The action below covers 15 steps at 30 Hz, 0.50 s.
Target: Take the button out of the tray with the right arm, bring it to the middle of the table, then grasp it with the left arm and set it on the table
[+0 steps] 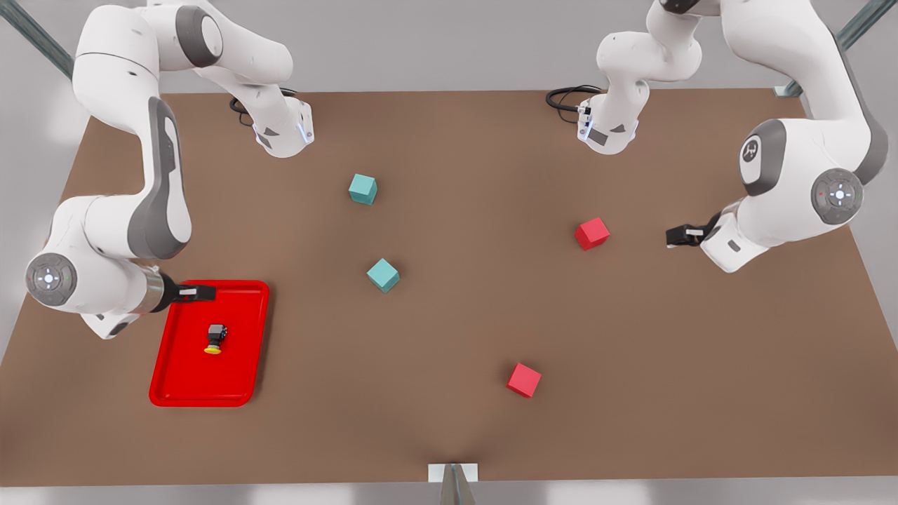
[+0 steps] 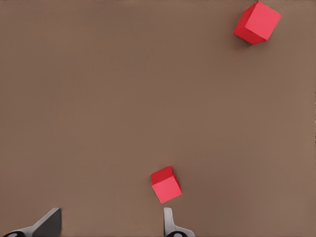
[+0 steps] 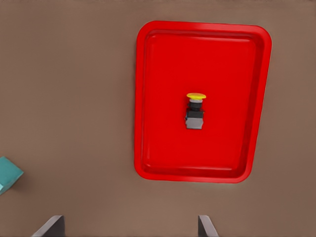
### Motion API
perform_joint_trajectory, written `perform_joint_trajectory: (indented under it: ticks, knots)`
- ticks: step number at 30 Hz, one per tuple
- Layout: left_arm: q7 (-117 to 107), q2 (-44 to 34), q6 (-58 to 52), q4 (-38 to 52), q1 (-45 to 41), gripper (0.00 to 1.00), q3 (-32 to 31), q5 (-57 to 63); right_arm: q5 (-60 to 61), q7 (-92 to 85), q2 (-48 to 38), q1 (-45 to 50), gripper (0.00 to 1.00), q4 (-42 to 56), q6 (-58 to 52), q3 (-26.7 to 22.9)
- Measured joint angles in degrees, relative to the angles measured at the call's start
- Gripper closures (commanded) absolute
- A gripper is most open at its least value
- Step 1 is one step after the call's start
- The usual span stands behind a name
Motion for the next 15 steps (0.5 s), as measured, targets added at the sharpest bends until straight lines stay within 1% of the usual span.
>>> perform_joint_trajectory:
  ticks: [4,7,10,15]
  knots:
    - [0.03,1.0,1.57,0.93,-1.45,0.0,-0.75,0.31,-0.22,-0.16,0.28,-0.42,0.0,-3.93,4.76,-0.05]
    - [-0.04,5.62,2.54,6.27,-1.99,0.0,-0.68,0.09,-0.35,-0.26,2.28,-0.56,0.0,-5.91,7.67,-0.07]
    - [-0.09,7.75,3.3,7.48,-1.75,0.0,-0.62,0.11,-0.46,-0.36,6.34,-1.59,0.0,-7.54,11.59,-0.08]
    - [-0.21,7.75,3.61,7.48,-2.68,0.0,-0.8,0.37,-1.14,-2.09,12.0,-4.85,0.0,-7.17,16.06,-0.08]
